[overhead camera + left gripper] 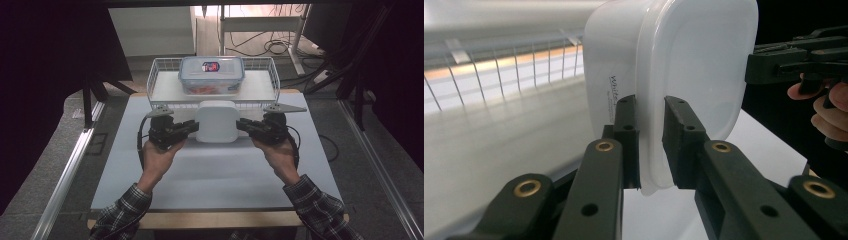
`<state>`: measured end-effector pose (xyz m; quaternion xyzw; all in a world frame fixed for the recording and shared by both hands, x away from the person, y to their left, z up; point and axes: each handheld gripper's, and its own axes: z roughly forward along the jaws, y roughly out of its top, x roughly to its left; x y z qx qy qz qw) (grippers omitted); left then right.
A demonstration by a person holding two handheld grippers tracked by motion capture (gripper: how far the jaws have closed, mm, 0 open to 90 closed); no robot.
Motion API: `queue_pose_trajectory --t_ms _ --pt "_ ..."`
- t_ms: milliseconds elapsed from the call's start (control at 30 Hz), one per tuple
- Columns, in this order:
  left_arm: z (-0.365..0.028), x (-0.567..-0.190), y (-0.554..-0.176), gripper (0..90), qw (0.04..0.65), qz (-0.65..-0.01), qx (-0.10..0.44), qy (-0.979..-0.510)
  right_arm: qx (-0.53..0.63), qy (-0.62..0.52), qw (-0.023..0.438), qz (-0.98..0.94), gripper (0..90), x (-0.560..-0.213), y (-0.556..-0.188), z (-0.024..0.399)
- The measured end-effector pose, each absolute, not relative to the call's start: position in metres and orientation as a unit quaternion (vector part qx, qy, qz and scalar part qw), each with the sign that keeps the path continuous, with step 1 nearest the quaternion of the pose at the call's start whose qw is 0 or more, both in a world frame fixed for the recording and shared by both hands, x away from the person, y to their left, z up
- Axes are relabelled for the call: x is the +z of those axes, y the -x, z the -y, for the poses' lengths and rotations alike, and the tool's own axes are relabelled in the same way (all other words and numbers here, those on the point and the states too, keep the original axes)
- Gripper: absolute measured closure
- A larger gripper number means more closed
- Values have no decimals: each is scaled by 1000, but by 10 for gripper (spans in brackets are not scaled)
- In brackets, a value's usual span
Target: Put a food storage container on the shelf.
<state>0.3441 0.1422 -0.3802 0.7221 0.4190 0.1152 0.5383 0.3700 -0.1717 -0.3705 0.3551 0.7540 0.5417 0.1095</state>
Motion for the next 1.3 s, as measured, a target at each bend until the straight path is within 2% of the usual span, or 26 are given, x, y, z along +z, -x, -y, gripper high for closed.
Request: queue_pose_trajectory --t_ms 1300 --pt "-165 -260 -396 783 569 -408 142 -700 577 -335 125 -735 787 -245 -429 149"
